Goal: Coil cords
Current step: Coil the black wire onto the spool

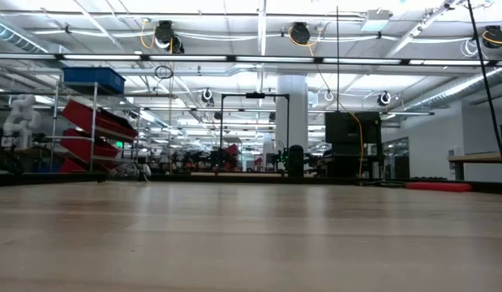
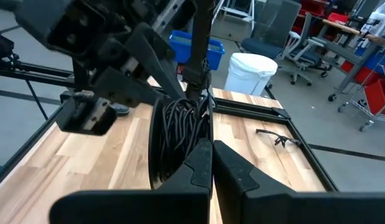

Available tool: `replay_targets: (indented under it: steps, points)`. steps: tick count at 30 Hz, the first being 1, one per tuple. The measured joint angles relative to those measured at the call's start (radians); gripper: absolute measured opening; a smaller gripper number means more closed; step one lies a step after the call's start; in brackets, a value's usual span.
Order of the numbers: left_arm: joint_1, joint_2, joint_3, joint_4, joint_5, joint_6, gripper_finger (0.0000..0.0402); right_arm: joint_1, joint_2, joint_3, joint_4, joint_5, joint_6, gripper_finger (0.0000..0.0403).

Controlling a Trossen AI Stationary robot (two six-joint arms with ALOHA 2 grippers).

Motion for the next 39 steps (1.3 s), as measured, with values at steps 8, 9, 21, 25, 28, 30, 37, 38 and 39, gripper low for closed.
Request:
replay_targets:
  steps: [8,9,21,25,28,30,37,38,39]
  points:
    - [0.002,0.0,0.0,-0.138,0.049,-0.217,0.0045,0.0,-0.013,0.0,0.02,-0.027,0.015,0.0]
    - [0.003,0.0,0.0,-0.142,0.057,-0.242,0.0045,0.0,-0.013,0.0,0.027,-0.029,0.015,0.0]
    - [0.005,0.0,0.0,-0.148,0.064,-0.274,0.0046,0.0,-0.013,0.0,0.036,-0.051,0.011,0.0]
    - [0.001,0.001,0.0,-0.148,0.081,-0.273,0.0046,0.0,-0.013,0.0,0.019,-0.048,0.017,0.0]
    - [-0.002,0.001,0.0,-0.149,0.123,-0.273,0.0046,0.0,-0.013,0.0,0.008,-0.047,0.021,0.0]
    - [-0.003,0.001,0.0,-0.155,0.153,-0.274,0.0046,0.0,-0.013,0.0,0.007,-0.047,0.021,0.0]
    - [-0.011,0.002,0.0,-0.187,0.168,-0.273,0.0046,0.0,-0.013,0.0,0.004,-0.044,0.022,0.0]
    - [-0.015,0.002,0.0,-0.192,0.168,-0.273,0.0046,0.0,-0.013,0.0,0.004,-0.043,0.022,0.0]
    - [-0.019,0.002,0.0,-0.201,0.168,-0.273,0.0046,0.0,-0.013,0.0,0.003,-0.042,0.022,0.0]
